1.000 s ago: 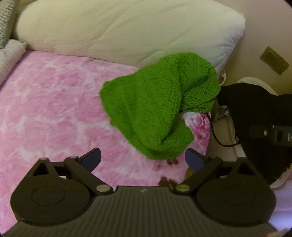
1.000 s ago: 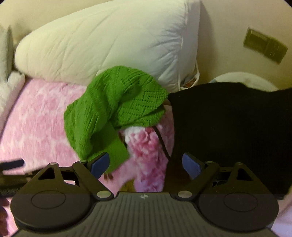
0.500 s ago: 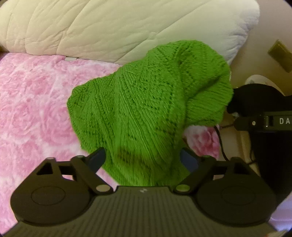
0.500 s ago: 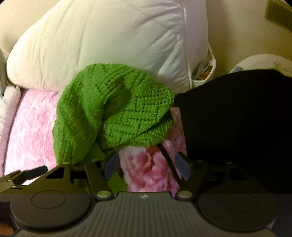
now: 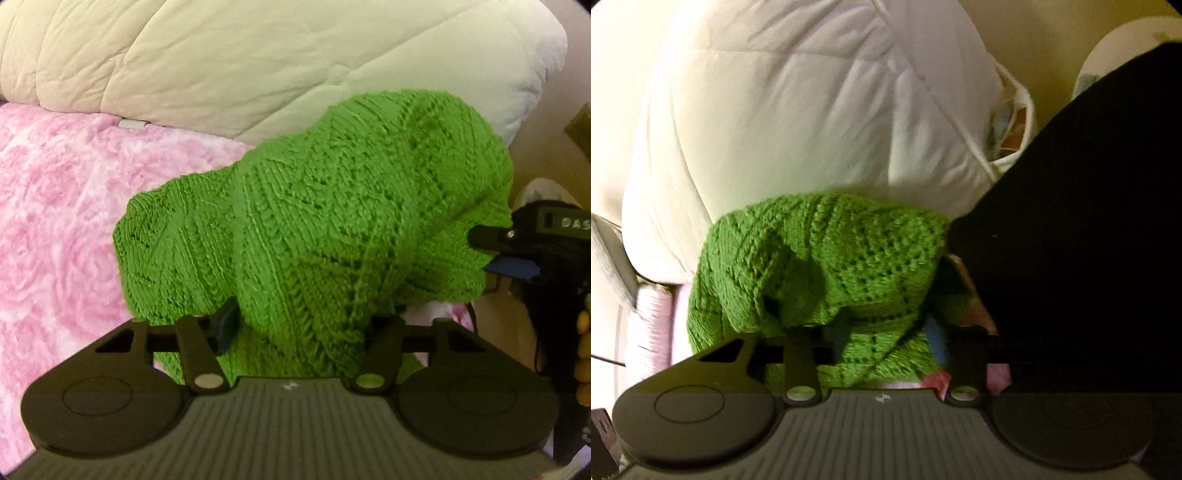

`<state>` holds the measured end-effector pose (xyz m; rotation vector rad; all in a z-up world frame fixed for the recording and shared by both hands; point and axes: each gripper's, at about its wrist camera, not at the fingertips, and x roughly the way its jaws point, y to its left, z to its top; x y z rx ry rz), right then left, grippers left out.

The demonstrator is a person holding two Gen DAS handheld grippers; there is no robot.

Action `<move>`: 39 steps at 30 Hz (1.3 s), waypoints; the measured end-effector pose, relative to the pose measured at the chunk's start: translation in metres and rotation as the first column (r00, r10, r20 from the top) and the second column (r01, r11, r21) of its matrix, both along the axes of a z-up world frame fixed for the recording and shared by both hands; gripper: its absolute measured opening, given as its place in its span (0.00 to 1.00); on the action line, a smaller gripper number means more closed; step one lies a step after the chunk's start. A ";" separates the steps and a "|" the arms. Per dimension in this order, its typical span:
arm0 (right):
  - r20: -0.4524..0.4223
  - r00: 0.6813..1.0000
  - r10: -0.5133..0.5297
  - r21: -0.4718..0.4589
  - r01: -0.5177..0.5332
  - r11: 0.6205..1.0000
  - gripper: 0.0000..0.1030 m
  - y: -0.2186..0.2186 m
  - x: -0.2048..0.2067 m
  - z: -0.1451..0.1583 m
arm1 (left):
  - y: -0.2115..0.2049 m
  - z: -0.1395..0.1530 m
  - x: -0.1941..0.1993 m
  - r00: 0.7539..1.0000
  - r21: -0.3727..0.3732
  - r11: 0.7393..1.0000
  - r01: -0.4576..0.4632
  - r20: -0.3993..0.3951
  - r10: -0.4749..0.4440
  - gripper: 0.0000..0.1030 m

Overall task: Fold clothes
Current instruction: 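Grasp the green knitted sweater with the left gripper while the right gripper grasps it too, then carry the green sweater with both grippers onto the open bed area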

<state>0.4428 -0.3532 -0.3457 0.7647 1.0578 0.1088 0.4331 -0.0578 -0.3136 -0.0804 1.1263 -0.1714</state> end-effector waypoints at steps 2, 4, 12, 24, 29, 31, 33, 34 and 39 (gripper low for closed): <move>0.013 1.000 -0.009 0.030 0.008 1.000 0.12 0.001 0.003 -0.002 | 0.003 -0.003 0.005 1.000 -0.010 1.000 -0.008 0.007 0.008 0.39; 0.032 0.999 -0.013 0.044 0.011 0.999 0.10 0.002 0.005 0.000 | 0.008 -0.002 0.008 1.000 -0.033 0.999 -0.025 0.009 0.025 0.34; 0.157 0.985 0.073 0.016 -0.077 0.997 0.09 0.018 -0.004 0.068 | 0.026 0.040 -0.008 0.996 -0.048 0.997 -0.059 0.058 0.061 0.26; 0.392 0.842 0.370 -0.049 -0.382 0.923 0.08 0.119 -0.033 0.196 | 0.112 0.151 -0.127 0.934 -0.086 0.955 -0.285 0.198 0.296 0.16; 0.466 0.712 0.525 -0.075 -0.559 0.826 0.08 0.202 -0.071 0.250 | 0.180 0.190 -0.235 0.840 -0.099 0.877 -0.470 0.254 0.479 0.15; 0.489 0.655 0.576 -0.075 -0.627 0.776 0.08 0.240 -0.093 0.270 | 0.208 0.204 -0.281 0.790 -0.107 0.834 -0.541 0.274 0.548 0.14; 0.510 0.593 0.623 -0.073 -0.692 0.718 0.08 0.281 -0.119 0.290 | 0.236 0.219 -0.327 0.734 -0.117 0.785 -0.608 0.294 0.612 0.14; 0.525 0.559 0.642 -0.071 -0.723 0.688 0.08 0.305 -0.136 0.299 | 0.250 0.227 -0.350 0.703 -0.122 0.758 -0.640 0.304 0.643 0.14; 0.592 0.426 0.684 -0.055 -0.826 0.562 0.08 0.401 -0.247 0.343 | 0.312 0.287 -0.498 0.558 -0.079 0.635 -0.768 0.403 0.725 0.14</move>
